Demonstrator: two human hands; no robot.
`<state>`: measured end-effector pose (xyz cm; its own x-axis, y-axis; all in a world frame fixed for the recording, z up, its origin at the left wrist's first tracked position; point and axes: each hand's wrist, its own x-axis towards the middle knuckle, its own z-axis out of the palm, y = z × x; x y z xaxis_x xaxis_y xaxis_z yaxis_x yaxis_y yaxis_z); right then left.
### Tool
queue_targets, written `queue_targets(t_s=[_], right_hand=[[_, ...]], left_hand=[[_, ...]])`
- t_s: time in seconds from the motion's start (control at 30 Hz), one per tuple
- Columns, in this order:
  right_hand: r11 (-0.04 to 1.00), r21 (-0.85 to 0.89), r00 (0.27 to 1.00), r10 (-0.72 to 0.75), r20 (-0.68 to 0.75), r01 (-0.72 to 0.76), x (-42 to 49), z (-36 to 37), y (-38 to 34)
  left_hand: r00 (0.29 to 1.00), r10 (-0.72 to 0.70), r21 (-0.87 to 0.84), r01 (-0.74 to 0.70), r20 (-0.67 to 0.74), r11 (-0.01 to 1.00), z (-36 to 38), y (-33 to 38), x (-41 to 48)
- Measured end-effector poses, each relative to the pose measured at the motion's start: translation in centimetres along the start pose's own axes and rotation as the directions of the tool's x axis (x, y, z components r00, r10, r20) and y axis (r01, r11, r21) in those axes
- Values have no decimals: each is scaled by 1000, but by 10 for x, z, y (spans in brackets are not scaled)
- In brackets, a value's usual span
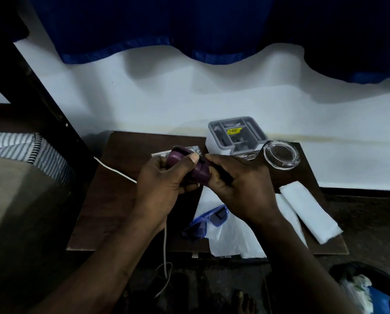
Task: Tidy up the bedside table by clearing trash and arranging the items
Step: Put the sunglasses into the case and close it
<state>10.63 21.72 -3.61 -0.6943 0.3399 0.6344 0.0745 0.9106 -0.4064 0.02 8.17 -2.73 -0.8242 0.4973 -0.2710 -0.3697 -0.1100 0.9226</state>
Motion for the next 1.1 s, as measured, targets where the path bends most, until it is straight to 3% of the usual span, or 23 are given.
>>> queue_targets(t_s=[0.1, 0.43, 0.6, 0.83, 0.93, 1.1], right_hand=[[994, 87, 997, 66, 49, -70, 1, -3, -1], [958, 170, 971, 237, -22, -230, 4, -1, 2], [684, 453, 785, 616, 62, -572, 9, -7, 5], [405, 623, 658, 712, 244, -669, 8, 0, 6], [387, 682, 679, 700, 220, -621, 9, 4, 4], [433, 637, 674, 715, 187, -637, 6, 6, 5]], left_hand=[[1000, -6, -37, 6, 3, 999, -2, -2, 0], [992, -55, -161, 73, 112, 984, -5, 5, 4], [976, -73, -148, 105, 207, 983, -2, 2, -2], [963, -119, -290, 188, 242, 938, -8, 7, 3], [948, -177, -228, 239, 265, 944, -8, 8, -1], [934, -250, -144, 292, 253, 945, -7, 10, -5]])
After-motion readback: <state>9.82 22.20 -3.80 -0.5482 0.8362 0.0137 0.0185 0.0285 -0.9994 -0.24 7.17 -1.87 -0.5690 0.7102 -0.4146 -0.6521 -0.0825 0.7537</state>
